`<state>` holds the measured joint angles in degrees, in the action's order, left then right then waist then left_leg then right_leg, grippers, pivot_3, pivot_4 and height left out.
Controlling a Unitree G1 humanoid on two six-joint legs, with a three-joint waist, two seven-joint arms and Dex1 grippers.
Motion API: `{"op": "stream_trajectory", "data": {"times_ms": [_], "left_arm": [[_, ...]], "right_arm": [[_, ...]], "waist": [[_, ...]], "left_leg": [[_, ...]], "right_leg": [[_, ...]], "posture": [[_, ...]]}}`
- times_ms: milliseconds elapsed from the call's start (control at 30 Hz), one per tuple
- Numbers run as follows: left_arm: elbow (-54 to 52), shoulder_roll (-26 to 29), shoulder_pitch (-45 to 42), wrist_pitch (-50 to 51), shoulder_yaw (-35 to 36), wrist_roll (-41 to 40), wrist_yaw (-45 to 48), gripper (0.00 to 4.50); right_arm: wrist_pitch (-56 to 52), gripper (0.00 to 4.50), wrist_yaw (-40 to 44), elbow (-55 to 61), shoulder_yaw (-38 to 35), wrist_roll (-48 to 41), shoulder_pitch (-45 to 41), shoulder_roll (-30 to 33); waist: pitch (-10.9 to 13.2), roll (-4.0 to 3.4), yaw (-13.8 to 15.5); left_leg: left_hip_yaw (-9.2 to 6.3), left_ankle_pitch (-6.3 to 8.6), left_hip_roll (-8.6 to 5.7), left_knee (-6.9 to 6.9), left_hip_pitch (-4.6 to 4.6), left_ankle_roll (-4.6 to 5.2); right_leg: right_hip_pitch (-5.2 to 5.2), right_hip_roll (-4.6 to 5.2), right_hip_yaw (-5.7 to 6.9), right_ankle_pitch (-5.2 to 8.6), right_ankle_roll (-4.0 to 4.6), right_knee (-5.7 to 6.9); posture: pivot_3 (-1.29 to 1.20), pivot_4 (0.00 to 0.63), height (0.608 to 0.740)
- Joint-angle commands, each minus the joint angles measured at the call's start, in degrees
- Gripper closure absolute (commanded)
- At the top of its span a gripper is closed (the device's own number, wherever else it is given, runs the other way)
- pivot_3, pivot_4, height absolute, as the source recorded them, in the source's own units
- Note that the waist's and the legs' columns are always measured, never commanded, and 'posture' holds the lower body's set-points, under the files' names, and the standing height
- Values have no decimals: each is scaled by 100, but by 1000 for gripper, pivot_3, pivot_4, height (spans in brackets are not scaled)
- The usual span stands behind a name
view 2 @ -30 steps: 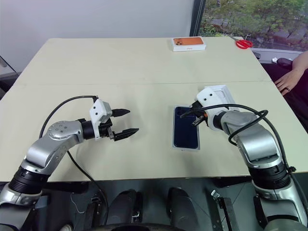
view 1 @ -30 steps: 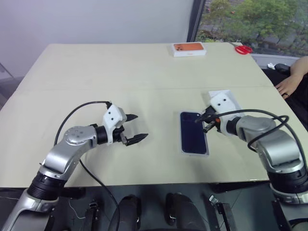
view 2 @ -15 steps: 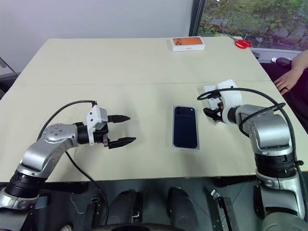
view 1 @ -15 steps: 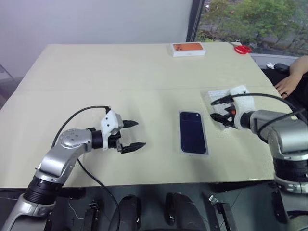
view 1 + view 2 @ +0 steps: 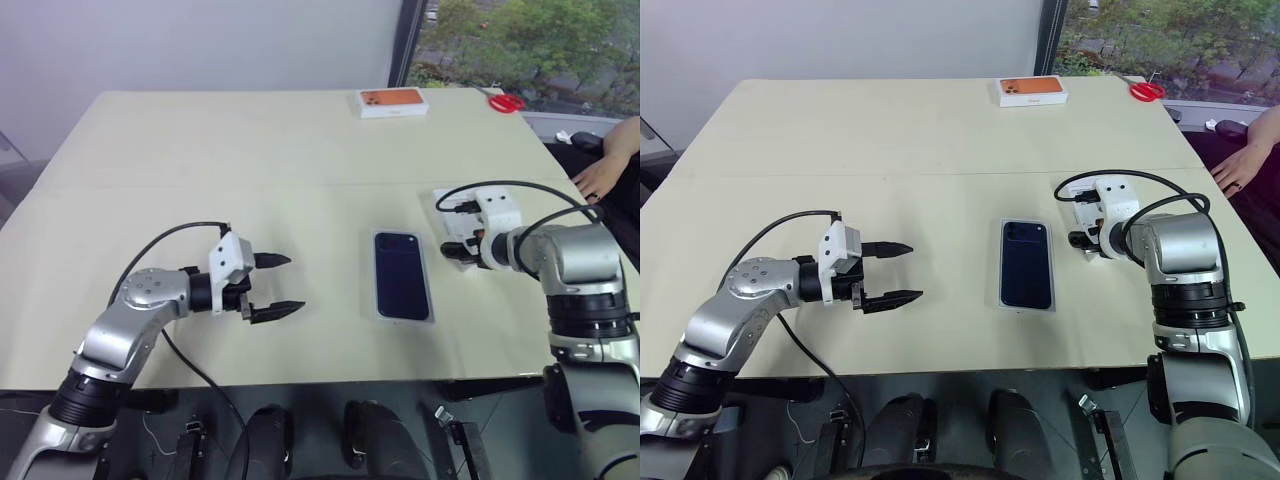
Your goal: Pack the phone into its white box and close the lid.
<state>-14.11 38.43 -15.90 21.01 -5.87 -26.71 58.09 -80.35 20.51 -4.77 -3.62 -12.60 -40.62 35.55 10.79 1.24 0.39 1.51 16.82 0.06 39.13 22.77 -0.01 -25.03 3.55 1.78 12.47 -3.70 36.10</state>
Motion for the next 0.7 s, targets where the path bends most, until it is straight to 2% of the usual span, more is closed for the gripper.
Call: {"op": "stream_trajectory", "data": {"times_ms": [33, 133, 167, 300, 467, 567, 700], "left_arm": [[-209, -18, 17, 40, 145, -57, -52, 0], [-209, -40, 13, 70, 164, -77, -90, 0], [-205, -46, 7, 79, 167, -82, -98, 0], [-158, -63, -20, 86, 182, -59, -115, 0], [247, -10, -95, -114, 390, 135, -235, 0], [696, -30, -268, -253, 575, 276, -406, 0], [1194, -85, -507, -464, 689, 473, -552, 0]], "right_arm": [[-72, 2477, -10, 33, -93, -44, -211, -7], [-181, 4073, -23, 79, -168, -70, -280, -47], [-211, 4457, -26, 99, -190, -75, -302, -51], [-366, 4457, -53, 349, -371, -113, -417, -65], [-1171, 4457, 43, 1132, -1394, -782, -908, -538], [-1215, 4457, -182, 1457, -2206, -1876, -992, -1223], [-1215, 4457, -1329, 1598, -2919, -3671, -899, -2188]], "waist": [[0, 0, -17], [0, 0, -34], [0, 0, -36], [0, -1, -50], [6, -11, -116], [6, -11, -119], [7, -13, -118]], "left_leg": [[0, 0, 0, 0, -1, 0], [0, 0, 3, 0, -2, 0], [-1, 0, 4, -1, -2, 0], [0, 0, 4, 0, -1, 0], [0, 0, 4, -1, 2, 1], [0, 1, 20, -2, 1, 1], [-4, 1, 43, -4, -1, 2]], "right_leg": [[0, 0, 0, 0, 0, 1], [0, -4, 0, -1, -1, 2], [0, -4, 0, -1, -1, 2], [0, -4, 1, -1, -1, 2], [-6, -3, -1, -1, -2, 7], [-9, -14, 0, -2, -3, 10], [-11, -34, 0, -7, 4, 15]], "posture": [[0, 150, 740], [0, 150, 740], [0, 150, 740], [0, 150, 740], [0, 150, 740], [0, 150, 740], [0, 150, 740]]}}
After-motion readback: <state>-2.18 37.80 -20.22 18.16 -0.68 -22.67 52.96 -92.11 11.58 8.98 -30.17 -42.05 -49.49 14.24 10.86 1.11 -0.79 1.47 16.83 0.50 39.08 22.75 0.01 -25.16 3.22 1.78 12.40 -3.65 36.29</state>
